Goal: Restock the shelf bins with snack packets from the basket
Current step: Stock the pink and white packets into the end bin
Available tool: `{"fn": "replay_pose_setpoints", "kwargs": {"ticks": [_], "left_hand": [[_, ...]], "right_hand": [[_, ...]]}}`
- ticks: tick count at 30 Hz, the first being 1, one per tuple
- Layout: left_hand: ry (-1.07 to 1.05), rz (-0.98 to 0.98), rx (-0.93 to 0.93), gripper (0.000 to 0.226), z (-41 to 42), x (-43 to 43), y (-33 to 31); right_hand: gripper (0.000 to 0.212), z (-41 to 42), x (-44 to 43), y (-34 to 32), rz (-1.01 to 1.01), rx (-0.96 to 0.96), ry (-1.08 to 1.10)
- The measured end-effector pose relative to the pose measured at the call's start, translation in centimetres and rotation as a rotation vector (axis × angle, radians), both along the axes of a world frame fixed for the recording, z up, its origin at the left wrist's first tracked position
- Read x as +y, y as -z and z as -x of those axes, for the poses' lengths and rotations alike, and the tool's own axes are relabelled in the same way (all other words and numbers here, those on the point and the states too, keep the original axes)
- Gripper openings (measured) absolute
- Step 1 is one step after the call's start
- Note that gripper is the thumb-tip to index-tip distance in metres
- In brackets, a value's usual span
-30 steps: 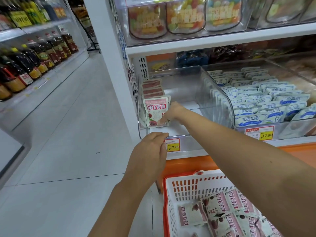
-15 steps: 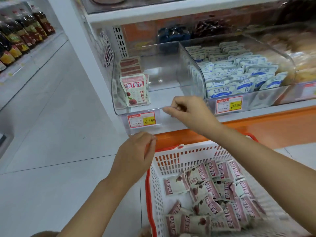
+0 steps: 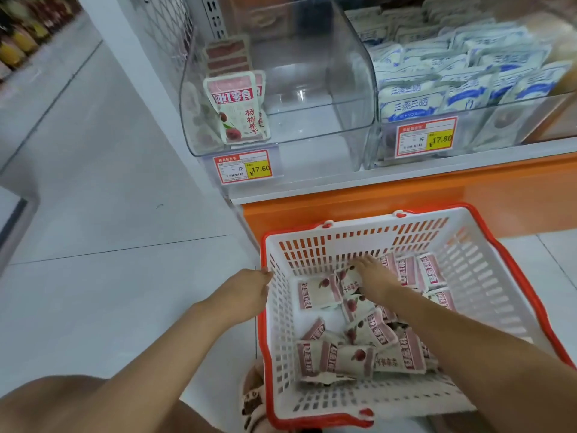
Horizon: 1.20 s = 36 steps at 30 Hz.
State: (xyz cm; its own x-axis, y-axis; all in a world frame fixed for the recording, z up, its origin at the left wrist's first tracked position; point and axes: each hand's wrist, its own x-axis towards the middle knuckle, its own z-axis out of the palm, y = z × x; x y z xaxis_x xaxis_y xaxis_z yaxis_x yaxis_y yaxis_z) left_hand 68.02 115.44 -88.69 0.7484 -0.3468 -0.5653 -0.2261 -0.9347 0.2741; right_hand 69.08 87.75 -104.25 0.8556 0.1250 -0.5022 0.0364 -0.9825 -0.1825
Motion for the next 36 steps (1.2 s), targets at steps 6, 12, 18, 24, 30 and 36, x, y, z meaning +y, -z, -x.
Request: {"fn": "replay_pose_setpoints", "kwargs": {"ticks": [6, 12, 18, 24, 30, 36], "left_hand": [[-0.010, -0.002, 0.000, 0.042, -0.4, -0.7, -0.5], [-0.030, 0.008, 0.038, 0.041, -1.0, -0.4, -0.1], [0.001, -0.021, 0.010, 0.037, -1.2, -0.5, 0.2], [0.012, 0.067, -0.403, 0.033, -1.9, -2.0, -5.2], [-0.173, 0.520, -0.993, 0.034, -2.1, -1.3, -11.1], [-0.247, 0.336, -0.855, 0.045, -3.3, -0.3, -11.3]], "right_hand": [[0.063, 0.5, 0.1, 3.4, -0.031, -0.280, 0.441], [0.010, -0.6, 1.4, 2.2, -0.174, -0.069, 0.650], [0.029, -1.1, 2.4, -3.2, -0.487, -0.103, 0.652], [0.023, -1.0, 3.2, -15.3, -0.636, -0.211, 0.256], [0.021, -1.3, 3.4, -26.9, -0.808, -0.323, 0.139], [0.022, -4.6, 5.1, -35.8, -1.171, -0.760, 0.174]]}}
